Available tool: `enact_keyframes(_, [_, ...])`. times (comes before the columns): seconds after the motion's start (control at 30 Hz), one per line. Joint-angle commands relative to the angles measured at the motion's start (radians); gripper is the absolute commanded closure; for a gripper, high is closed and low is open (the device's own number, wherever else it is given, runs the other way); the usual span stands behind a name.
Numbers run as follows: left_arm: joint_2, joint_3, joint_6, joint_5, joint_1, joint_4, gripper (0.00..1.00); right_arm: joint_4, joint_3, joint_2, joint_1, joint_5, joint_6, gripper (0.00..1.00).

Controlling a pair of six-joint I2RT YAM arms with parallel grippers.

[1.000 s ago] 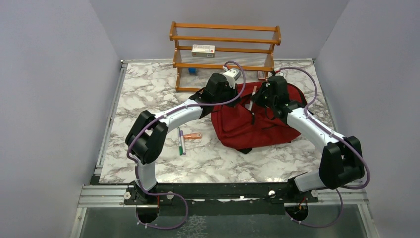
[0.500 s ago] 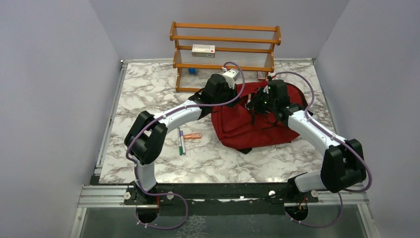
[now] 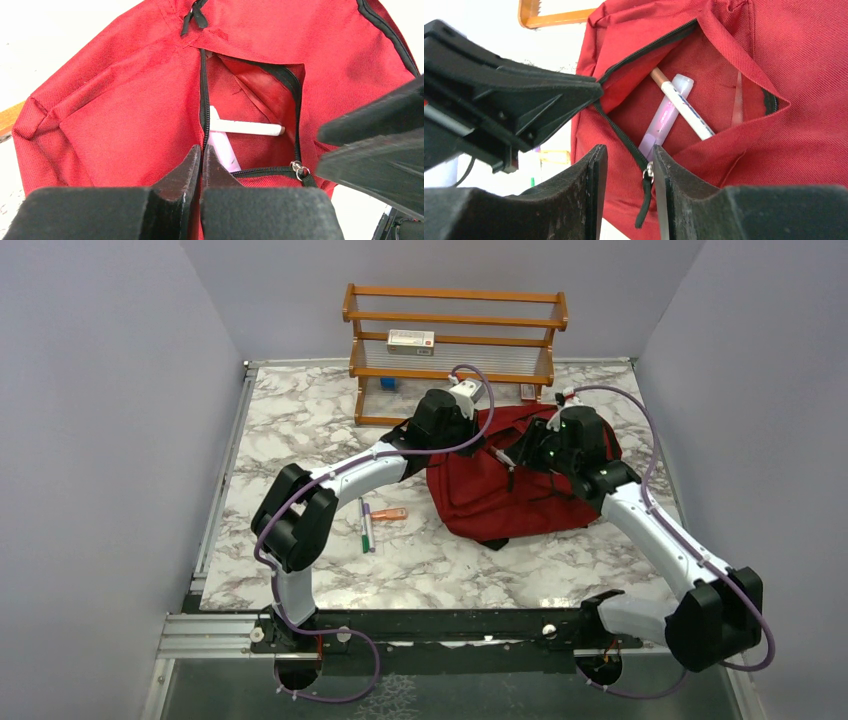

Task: Pack the student bag
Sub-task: Place the stationery in the student bag.

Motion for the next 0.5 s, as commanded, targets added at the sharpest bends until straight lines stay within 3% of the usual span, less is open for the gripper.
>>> enact_keyframes(0.0, [-0.045,-0.007,0.003,-0.008,0.008,0.022,1.0,0.025,-0.051,-0.097,-0.001,-0.058,-0.1,0.56])
enact_keyframes(0.17, [-0.04,-0.002,0.006,-0.01,0.009,0.015,1.0,0.109,-0.177,-0.218,0.002,-0.228,-0.114,0.56])
enact_keyframes(0.27, [-0.038,-0.001,0.002,-0.006,0.013,0.015,1.0,0.148,-0.245,-0.287,0.039,-0.254,-0.088,0.56])
enact_keyframes(0.47, [-0.032,0.003,-0.008,0.003,0.025,0.015,1.0,0.158,-0.324,-0.34,0.294,-0.152,-0.094,0.55])
